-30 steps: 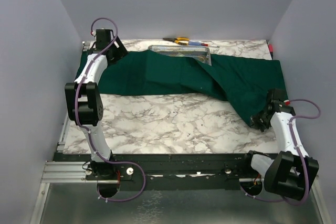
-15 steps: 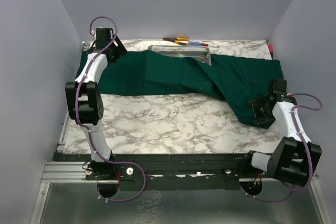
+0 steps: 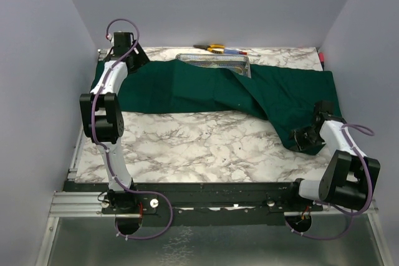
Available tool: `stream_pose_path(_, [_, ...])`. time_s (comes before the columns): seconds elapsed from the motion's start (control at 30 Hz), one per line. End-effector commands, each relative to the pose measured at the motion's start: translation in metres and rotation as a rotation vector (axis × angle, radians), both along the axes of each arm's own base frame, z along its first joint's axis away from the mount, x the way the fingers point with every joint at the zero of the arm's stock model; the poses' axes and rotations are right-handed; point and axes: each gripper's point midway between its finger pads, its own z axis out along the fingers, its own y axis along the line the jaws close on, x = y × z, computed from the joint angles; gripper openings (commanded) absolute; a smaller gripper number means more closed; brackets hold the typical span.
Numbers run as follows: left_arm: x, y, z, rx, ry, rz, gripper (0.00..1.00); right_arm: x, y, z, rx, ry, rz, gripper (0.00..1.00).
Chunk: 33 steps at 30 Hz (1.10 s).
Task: Open and lay out the surgical kit
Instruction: Open the surgical kit at the center of the board.
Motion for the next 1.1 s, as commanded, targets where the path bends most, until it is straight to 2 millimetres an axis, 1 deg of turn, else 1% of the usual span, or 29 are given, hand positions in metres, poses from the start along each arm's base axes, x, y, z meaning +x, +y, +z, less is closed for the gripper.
stream_pose_path(0.0, [0.01, 0.01, 0.007, 0.024, -0.023, 0.026, 0.82, -0.014, 0.004, -0.007, 0.016, 0.051, -0.042, 0.42])
stream_pose_path(0.07, [0.011, 0.01, 0.005, 0.02, -0.022, 0.027, 0.82, -0.017, 0.004, -0.013, 0.016, 0.062, -0.051, 0.41])
stream_pose_path(0.17, [0.012, 0.008, 0.006, 0.013, -0.025, 0.02, 0.82, -0.021, 0.005, -0.021, 0.017, 0.082, -0.054, 0.31])
stream_pose_path(0.23, [0.013, 0.005, 0.009, 0.003, -0.032, 0.006, 0.82, -0.022, 0.005, -0.022, 0.016, 0.089, -0.048, 0.21])
stream_pose_path(0.27, [0.014, 0.003, 0.011, -0.004, -0.035, -0.003, 0.82, -0.023, 0.005, -0.022, 0.015, 0.09, -0.043, 0.14])
stream_pose_path(0.3, [0.016, 0.001, 0.012, -0.013, -0.04, -0.013, 0.82, -0.023, 0.004, -0.02, 0.012, 0.089, -0.039, 0.04])
stream_pose_path(0.33, [0.017, -0.003, 0.013, -0.026, -0.044, -0.027, 0.82, -0.024, 0.004, -0.018, 0.009, 0.09, -0.036, 0.01])
stream_pose_path(0.47, [0.026, -0.015, 0.016, -0.111, -0.059, -0.035, 0.82, -0.026, 0.004, -0.003, 0.002, 0.084, -0.015, 0.0])
stream_pose_path(0.57, [0.036, -0.024, 0.014, -0.167, -0.064, -0.036, 0.81, -0.036, 0.007, 0.006, 0.002, 0.096, 0.006, 0.0])
stream_pose_path(0.67, [0.045, -0.034, 0.007, -0.192, -0.062, -0.038, 0.8, -0.049, 0.0, 0.01, -0.051, 0.12, -0.005, 0.0])
stream_pose_path(0.73, [0.05, -0.04, 0.001, -0.2, -0.058, -0.036, 0.8, -0.054, -0.002, 0.012, -0.069, 0.111, -0.013, 0.0])
stream_pose_path(0.83, [0.057, -0.045, -0.012, -0.22, -0.041, -0.023, 0.79, -0.056, -0.001, 0.01, -0.073, 0.095, -0.025, 0.0])
stream_pose_path(0.9, [0.061, -0.043, -0.021, -0.214, -0.035, -0.007, 0.79, -0.059, 0.0, 0.007, -0.07, 0.094, -0.031, 0.0])
stream_pose_path(1.03, [0.07, -0.038, -0.034, -0.207, -0.027, 0.023, 0.78, -0.071, 0.0, -0.002, -0.081, 0.129, -0.04, 0.0])
stream_pose_path(1.07, [0.072, -0.047, -0.035, -0.204, -0.028, 0.012, 0.79, -0.074, 0.0, -0.005, -0.081, 0.137, -0.045, 0.0])
